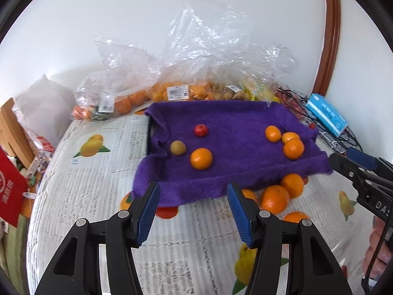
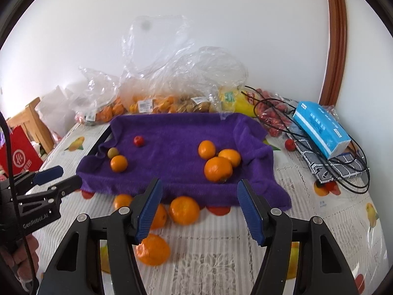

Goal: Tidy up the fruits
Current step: 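Withdraw both tools from the towel toward the oranges on the table, then position the right tool around a large orange while the left tool reaches another orange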

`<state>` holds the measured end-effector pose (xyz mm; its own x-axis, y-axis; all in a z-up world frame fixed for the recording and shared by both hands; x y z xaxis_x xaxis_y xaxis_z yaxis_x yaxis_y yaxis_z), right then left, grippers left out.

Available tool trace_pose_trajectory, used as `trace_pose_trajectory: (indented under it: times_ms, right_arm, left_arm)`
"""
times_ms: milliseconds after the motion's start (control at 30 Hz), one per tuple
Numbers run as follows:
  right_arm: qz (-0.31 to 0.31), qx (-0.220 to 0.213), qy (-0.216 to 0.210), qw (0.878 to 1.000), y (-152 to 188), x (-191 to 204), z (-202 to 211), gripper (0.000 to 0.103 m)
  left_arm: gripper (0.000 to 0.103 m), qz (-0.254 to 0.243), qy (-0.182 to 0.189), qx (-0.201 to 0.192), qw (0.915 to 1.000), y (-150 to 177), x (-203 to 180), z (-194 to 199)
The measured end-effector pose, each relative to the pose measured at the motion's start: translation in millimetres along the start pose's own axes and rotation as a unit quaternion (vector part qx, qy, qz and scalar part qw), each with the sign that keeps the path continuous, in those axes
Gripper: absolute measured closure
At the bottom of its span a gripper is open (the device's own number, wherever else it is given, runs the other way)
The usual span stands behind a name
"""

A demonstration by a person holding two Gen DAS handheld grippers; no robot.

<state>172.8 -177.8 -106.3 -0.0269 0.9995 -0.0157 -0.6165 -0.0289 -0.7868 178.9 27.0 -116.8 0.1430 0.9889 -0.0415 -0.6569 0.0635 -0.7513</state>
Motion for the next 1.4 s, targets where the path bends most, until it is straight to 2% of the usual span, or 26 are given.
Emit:
trace_pose_trajectory:
  times_ms: [167, 300, 433, 833, 1000, 1167, 1400]
  right_arm:
    - [0.004, 0.013, -0.019, 1.0, 20.2, 7.1, -5.0, 0.046]
    - [-0.004, 0.036, -0.027, 0.999, 31.4, 6.8, -21.2, 0.06]
    - [-0.008, 0.057, -0.045, 0.997, 35.3, 8.2, -37.0, 0.063]
    - [0.005, 0.087, -0.055, 0.995, 36.8, 12.5, -75.3, 0.063]
    - [0.032, 0.101, -0.049, 0.993, 37.4, 18.1, -87.5, 0.061]
    - [0.011, 0.097, -0.057, 0.994, 36.1, 9.9, -91.0, 0.061]
    - [0.022, 0.073, -0.032, 0.997, 37.1, -8.8, -75.2, 0.061]
  left_arm:
    - [0.049, 0.031, 0.003, 0.021, 0.9993, 13.0, 16.5, -1.5]
    - [0.049, 0.044, 0.009, 0.031, 0.9985, 21.4, 26.2, -3.3]
    - [0.047, 0.052, 0.012, 0.032, 0.9981, 25.6, 30.6, -6.0]
    - [0.047, 0.051, 0.026, 0.046, 0.9973, 23.1, 28.4, -24.8]
    - [0.047, 0.051, 0.034, 0.052, 0.9967, 22.4, 25.3, -31.9]
    - [0.047, 0.052, 0.055, 0.055, 0.9956, 22.3, 18.1, -36.2]
    - [0.047, 0.03, 0.084, 0.058, 0.9944, 20.4, -4.7, -44.7]
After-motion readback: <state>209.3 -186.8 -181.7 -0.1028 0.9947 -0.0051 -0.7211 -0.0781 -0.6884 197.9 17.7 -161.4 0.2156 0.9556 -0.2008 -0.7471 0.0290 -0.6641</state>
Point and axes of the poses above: each gripper's, at about its wrist camera, not at the fingertips, and z roughly against the way its jaws point, x to its left, y to its underside, the point moved 2 cm from there along -z, roughly the way its jaws point, and after that the axes turned 4 degrees about y, right-handed, at the moved point
